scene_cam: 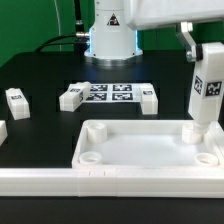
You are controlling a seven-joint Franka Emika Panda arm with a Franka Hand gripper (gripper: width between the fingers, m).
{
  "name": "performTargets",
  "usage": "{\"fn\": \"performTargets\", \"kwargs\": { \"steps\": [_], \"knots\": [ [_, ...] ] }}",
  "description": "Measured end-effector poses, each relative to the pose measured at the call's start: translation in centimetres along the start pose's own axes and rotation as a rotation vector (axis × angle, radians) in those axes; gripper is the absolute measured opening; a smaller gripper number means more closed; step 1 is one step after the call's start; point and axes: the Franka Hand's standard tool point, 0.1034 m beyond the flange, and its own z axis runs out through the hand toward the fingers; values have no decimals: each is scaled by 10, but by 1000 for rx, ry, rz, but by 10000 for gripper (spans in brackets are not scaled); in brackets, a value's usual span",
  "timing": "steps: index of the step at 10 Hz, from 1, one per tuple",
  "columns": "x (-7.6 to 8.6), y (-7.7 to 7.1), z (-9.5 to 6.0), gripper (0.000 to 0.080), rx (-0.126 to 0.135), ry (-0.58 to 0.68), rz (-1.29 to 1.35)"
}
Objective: Assemble desk
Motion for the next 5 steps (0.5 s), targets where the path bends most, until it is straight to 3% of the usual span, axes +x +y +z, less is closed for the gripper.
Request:
{"fn": "performTargets", "kwargs": {
  "steps": [3, 5],
  "knots": [
    [29, 4, 14, 290, 3, 27, -21],
    [30, 4, 21, 290, 4, 26, -20]
  ]
}}
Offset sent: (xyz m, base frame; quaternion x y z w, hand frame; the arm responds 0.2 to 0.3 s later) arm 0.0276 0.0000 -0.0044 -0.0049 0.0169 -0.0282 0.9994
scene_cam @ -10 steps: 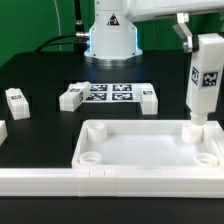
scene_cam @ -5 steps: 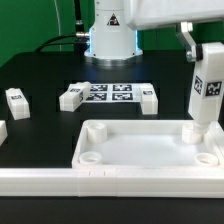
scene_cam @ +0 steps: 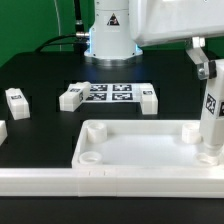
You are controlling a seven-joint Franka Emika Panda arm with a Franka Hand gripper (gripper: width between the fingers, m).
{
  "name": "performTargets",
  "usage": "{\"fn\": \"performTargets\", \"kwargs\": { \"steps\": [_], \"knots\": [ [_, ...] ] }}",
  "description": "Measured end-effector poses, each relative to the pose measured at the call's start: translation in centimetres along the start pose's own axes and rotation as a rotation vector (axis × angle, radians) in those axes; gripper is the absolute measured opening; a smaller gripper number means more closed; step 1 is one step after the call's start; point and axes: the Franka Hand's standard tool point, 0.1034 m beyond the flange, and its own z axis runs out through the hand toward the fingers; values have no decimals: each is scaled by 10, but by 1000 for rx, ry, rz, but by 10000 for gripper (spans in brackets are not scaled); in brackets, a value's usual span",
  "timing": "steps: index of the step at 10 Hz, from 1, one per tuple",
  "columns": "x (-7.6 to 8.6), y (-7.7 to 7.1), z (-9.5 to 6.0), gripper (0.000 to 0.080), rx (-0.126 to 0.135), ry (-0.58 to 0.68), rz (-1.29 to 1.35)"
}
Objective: Assemble desk
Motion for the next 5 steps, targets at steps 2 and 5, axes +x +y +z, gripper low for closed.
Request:
{"fn": "performTargets", "kwargs": {
  "steps": [2, 5],
  "knots": [
    [-5, 1, 8, 290, 0, -8, 2],
    [-8, 1, 11, 290, -1, -2, 4]
  ]
}}
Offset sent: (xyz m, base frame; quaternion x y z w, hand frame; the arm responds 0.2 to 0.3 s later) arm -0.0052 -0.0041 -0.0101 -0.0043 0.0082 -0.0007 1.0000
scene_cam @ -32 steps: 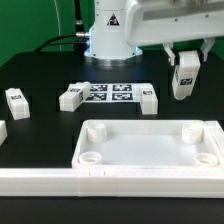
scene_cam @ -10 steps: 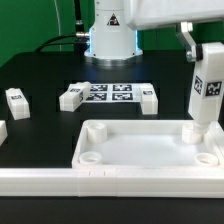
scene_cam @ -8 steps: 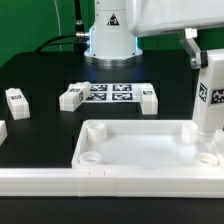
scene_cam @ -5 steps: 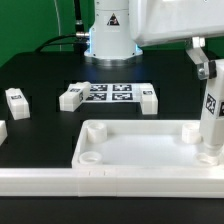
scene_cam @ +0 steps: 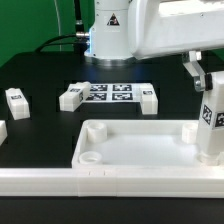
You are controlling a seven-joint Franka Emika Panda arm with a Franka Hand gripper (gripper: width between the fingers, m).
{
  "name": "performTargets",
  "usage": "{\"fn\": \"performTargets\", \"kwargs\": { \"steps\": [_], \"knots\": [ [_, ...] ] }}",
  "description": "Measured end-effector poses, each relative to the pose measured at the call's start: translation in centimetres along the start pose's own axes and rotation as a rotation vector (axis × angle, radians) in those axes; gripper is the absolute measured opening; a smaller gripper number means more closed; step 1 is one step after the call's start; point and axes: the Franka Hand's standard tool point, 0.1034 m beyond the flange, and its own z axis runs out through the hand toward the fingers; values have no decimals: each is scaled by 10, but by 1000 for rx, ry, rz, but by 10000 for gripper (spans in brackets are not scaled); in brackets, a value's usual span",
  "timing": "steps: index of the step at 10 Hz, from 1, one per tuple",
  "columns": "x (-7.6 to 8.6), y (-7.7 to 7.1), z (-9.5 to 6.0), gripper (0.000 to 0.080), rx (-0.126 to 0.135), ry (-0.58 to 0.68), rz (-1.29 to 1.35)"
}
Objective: Assemble desk
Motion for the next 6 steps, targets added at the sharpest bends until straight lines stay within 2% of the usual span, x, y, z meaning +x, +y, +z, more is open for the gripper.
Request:
{"fn": "performTargets", "kwargs": {
  "steps": [6],
  "knots": [
    [-4, -2, -5, 290, 0, -2, -2]
  ]
}}
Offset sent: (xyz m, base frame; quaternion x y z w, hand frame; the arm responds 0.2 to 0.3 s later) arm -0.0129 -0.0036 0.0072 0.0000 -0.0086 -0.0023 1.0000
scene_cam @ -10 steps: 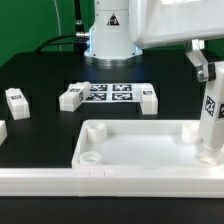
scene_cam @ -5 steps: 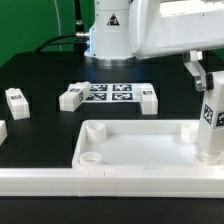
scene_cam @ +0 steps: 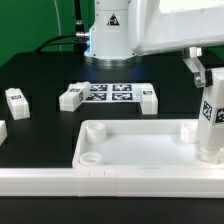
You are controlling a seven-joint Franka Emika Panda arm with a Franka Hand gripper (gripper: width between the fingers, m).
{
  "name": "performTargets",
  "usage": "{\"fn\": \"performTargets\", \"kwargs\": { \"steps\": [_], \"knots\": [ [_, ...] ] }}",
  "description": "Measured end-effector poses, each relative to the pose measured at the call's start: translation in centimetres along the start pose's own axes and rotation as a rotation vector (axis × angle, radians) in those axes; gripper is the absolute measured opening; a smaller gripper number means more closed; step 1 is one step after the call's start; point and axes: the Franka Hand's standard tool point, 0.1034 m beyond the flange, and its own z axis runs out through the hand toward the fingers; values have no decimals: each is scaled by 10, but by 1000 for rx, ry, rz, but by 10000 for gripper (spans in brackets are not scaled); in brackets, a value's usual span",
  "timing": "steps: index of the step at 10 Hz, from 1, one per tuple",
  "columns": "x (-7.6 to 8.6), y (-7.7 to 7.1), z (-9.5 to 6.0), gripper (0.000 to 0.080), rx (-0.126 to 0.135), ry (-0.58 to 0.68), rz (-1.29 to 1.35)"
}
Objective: Assemble desk
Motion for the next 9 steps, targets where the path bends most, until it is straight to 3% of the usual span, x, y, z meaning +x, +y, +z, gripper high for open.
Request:
{"fn": "performTargets", "kwargs": {
  "steps": [9],
  "knots": [
    [-14, -1, 13, 290, -2, -2, 0]
  ]
}}
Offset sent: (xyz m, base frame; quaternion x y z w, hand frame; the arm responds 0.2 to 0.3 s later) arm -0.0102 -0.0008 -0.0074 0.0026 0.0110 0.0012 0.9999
